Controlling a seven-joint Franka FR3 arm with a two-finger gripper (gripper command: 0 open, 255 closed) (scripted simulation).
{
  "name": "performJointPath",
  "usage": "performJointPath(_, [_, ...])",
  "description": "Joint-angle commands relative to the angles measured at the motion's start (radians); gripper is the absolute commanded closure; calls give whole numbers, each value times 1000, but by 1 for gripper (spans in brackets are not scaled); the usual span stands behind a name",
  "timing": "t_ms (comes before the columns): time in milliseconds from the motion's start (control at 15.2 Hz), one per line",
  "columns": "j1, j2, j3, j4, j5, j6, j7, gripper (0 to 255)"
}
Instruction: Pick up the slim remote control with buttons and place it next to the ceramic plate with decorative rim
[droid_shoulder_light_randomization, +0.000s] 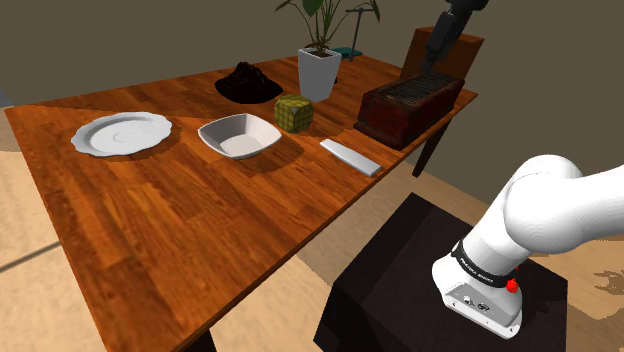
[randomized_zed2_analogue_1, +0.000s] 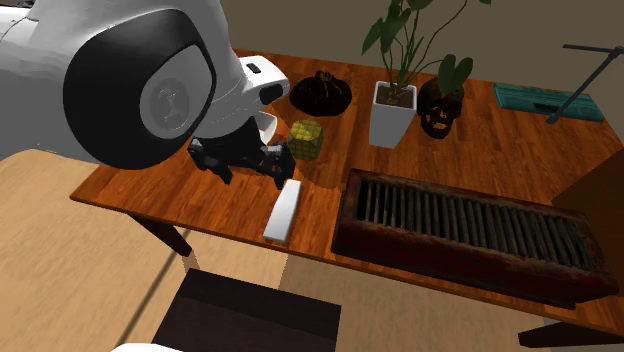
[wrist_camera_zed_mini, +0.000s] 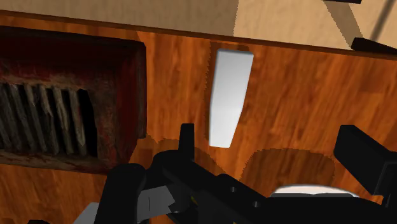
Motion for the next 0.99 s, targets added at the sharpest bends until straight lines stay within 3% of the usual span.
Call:
performJointPath(0, [0,0,0,0,0,0,0,0])
performJointPath(924, [6,293,-16,-210,23,430,67,0])
